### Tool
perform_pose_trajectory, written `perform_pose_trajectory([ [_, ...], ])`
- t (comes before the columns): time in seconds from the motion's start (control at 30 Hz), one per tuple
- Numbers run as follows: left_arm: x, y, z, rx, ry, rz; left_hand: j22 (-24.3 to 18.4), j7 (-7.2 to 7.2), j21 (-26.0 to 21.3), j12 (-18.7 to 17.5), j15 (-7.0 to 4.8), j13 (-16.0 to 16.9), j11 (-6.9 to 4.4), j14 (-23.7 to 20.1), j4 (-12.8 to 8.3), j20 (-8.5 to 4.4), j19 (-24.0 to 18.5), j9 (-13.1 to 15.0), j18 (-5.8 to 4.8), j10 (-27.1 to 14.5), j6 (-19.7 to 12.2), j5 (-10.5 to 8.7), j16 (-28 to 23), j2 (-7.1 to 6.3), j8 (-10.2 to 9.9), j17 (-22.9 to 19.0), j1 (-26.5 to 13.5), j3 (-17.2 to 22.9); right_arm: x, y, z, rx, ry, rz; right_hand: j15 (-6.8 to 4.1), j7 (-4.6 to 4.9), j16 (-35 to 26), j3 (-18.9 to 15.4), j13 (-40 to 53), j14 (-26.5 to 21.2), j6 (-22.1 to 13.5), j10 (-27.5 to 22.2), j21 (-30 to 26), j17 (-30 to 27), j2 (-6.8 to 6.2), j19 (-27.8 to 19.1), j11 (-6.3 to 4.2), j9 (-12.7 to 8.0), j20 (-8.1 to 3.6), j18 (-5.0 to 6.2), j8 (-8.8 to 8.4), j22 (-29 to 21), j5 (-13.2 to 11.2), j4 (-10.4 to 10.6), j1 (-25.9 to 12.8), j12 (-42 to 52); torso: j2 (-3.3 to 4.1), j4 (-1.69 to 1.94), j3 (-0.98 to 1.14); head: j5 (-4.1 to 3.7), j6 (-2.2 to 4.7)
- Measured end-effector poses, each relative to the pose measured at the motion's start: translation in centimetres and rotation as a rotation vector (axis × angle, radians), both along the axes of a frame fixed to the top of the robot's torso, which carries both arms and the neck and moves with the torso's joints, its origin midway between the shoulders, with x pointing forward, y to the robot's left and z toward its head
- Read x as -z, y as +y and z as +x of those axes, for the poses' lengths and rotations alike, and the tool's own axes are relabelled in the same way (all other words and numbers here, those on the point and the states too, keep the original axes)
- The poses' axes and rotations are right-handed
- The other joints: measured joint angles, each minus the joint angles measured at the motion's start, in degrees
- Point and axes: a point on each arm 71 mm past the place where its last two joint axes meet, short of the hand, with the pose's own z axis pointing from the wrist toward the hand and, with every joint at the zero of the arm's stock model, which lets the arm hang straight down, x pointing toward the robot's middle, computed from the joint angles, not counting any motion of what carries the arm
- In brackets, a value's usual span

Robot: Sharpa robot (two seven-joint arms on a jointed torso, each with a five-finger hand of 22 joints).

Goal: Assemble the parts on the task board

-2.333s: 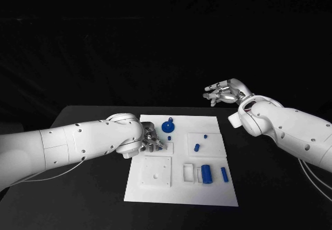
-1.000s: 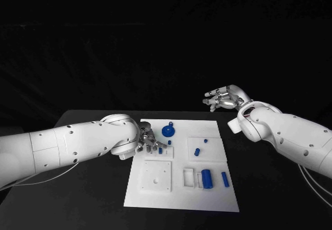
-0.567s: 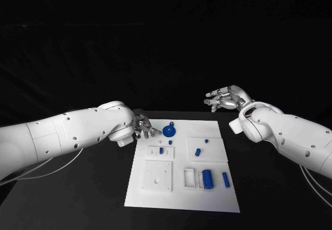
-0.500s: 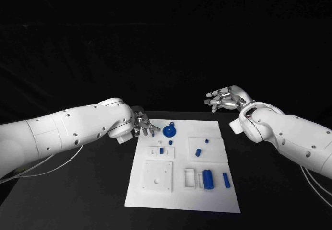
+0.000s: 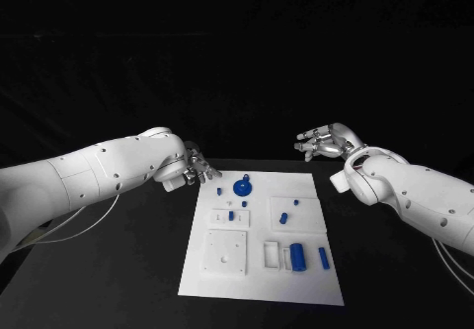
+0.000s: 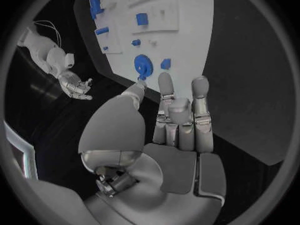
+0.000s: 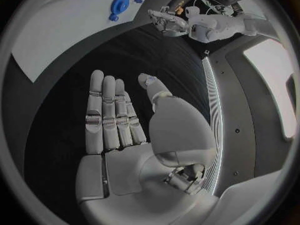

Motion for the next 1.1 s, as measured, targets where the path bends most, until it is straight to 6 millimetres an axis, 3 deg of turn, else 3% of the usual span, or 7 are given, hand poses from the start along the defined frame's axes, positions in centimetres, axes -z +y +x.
perform_pose_trajectory([
  [0.13,0.2,0.0,0.4,0.005,0.008,0.019,0.01,0.00,0.00,0.55,0.00,-0.42,0.00,0.00,0.17,0.00,0.00,-1.88,0.01,0.00,0.00,0.00,0.39,0.00,0.00,0.05,0.00,-0.16,0.0,0.1,-0.1,-0.003,-0.001,0.000,0.00,0.00,0.01,0.00,0.00,0.00,0.00,0.00,0.00,0.00,0.00,0.00,0.00,0.00,0.00,-0.01,0.00,0.00,0.00,0.00,0.00,0.00,0.10,-0.09,-0.07,0.03,-0.02],
  [0.37,0.8,0.0,0.9,0.021,0.033,0.056,0.00,0.31,0.00,0.55,0.00,-0.58,0.00,0.00,1.55,0.00,0.00,-2.78,0.00,0.00,-0.31,-1.31,0.39,-1.32,0.00,0.08,-1.78,-0.55,-0.1,0.1,-0.1,-0.006,-0.002,0.001,0.00,0.00,0.01,0.00,0.00,0.00,0.00,0.00,0.00,0.00,0.00,0.00,0.00,0.00,0.00,-0.01,0.00,0.00,0.00,0.00,0.00,0.00,0.31,-0.26,-0.16,0.09,0.04],
  [0.5,1.4,-0.2,0.9,0.034,0.055,0.075,0.00,0.31,0.00,0.84,0.00,-0.58,0.00,0.00,2.18,0.00,0.00,-2.87,0.00,0.00,-0.31,-1.51,0.62,-2.06,0.00,0.19,-2.52,-0.83,-0.1,0.2,-0.1,-0.007,-0.002,0.001,0.00,0.00,0.01,0.00,0.00,0.00,0.00,0.00,0.00,0.00,0.00,0.00,0.00,0.00,0.00,-0.01,0.00,0.00,0.00,0.00,0.00,0.00,0.51,-0.41,-0.24,0.10,0.15],
  [0.7,2.1,-0.2,0.9,0.047,0.082,0.095,0.00,0.31,0.00,1.06,0.00,-0.58,0.00,0.00,2.77,0.00,-0.01,-2.99,0.00,0.00,-0.31,-1.51,1.06,-2.06,0.00,0.41,-2.52,-0.69,-0.1,0.2,-0.1,-0.008,-0.003,0.001,0.00,0.00,0.01,0.00,0.01,0.01,0.00,0.00,0.00,0.01,0.00,0.01,0.00,0.00,-0.01,-0.01,0.00,0.00,0.00,0.00,0.00,0.00,0.73,-0.64,-0.36,0.19,0.28],
  [1.1,2.5,-0.5,0.9,0.059,0.099,0.094,-0.01,0.17,0.48,1.76,0.21,-0.72,0.00,0.21,4.43,0.00,-0.01,-3.02,0.01,0.00,-0.18,-1.82,1.73,-2.72,0.00,1.20,-3.18,-0.46,-0.1,0.4,-0.1,-0.011,-0.003,0.001,0.00,-0.01,0.01,0.00,0.01,0.00,0.01,0.00,0.00,0.01,0.00,0.01,0.00,0.00,-0.01,-0.02,0.00,0.01,0.00,0.00,0.00,0.00,0.79,-0.68,-0.39,0.29,0.29],
])
